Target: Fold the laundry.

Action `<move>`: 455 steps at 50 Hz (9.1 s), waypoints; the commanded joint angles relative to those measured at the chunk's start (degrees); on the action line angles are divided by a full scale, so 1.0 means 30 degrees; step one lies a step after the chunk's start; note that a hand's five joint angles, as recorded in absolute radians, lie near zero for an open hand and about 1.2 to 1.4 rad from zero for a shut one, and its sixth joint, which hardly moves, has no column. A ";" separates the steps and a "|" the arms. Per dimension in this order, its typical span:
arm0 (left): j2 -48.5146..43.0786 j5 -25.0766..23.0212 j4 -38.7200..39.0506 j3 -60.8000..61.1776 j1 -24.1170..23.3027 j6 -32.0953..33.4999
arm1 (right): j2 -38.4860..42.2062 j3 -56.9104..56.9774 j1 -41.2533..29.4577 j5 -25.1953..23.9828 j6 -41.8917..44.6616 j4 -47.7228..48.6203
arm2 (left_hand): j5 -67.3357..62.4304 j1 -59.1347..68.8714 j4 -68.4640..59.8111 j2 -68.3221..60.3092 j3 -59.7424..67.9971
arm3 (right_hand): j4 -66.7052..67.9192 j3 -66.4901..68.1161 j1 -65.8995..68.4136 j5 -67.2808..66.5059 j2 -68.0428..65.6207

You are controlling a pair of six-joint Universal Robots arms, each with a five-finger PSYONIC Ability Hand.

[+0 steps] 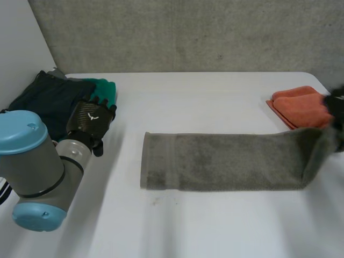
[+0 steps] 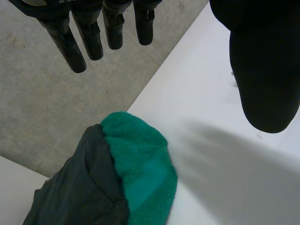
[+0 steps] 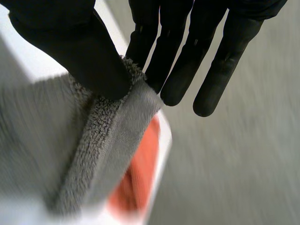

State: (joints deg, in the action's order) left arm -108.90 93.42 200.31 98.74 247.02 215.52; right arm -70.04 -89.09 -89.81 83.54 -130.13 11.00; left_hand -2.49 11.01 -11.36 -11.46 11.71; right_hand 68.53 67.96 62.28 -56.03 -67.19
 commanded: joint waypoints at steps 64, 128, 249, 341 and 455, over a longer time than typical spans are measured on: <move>-0.0907 0.0033 -0.0178 -0.2764 -0.7514 -0.5627 | 0.0289 -0.2061 -0.9730 0.1215 -0.2414 -0.0210 | -0.0193 0.0685 -0.0571 -0.0537 0.0455 | 0.3822 0.4013 0.5908 -0.4658 -0.4269; 0.1259 0.4253 -0.1203 -0.0482 -0.5468 -0.3784 | 0.1693 0.0046 -1.2509 0.0194 0.2858 0.1487 | -0.0082 0.0575 -0.0460 -0.0427 0.0344 | 0.3822 0.4013 0.5908 -0.4658 -0.4269; 0.0967 -0.2076 -0.4426 -0.2708 -0.4968 -0.6363 | 0.5124 -0.2678 -1.3364 -0.0162 -0.6223 0.6089 | -0.0026 0.0518 -0.0404 -0.0370 0.0288 | -1.3373 -1.3182 -1.1287 1.2537 1.2926; -0.0556 -0.6881 -0.4543 -0.7161 -0.7663 -0.6919 | 1.1276 0.9042 0.5591 -0.9390 -0.8836 0.5037 | -0.0195 0.0687 -0.0572 -0.0539 0.0456 | 0.3822 0.4013 0.5908 -0.4658 -0.4269; -0.0384 -0.5887 -0.2697 -0.5084 -0.2830 -0.7418 | -0.2962 -0.4202 -0.2524 -0.3765 -0.4788 0.1344 | -0.1652 0.2145 -0.2030 -0.1996 0.1914 | -1.9511 -1.9321 -1.7425 1.8676 1.9064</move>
State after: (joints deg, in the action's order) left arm -117.81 71.32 192.45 79.20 233.34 193.05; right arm -79.06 -103.64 -97.25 72.59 -144.73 16.32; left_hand -6.65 17.49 -16.96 -17.27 17.42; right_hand 11.63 11.72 12.92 -2.43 -11.85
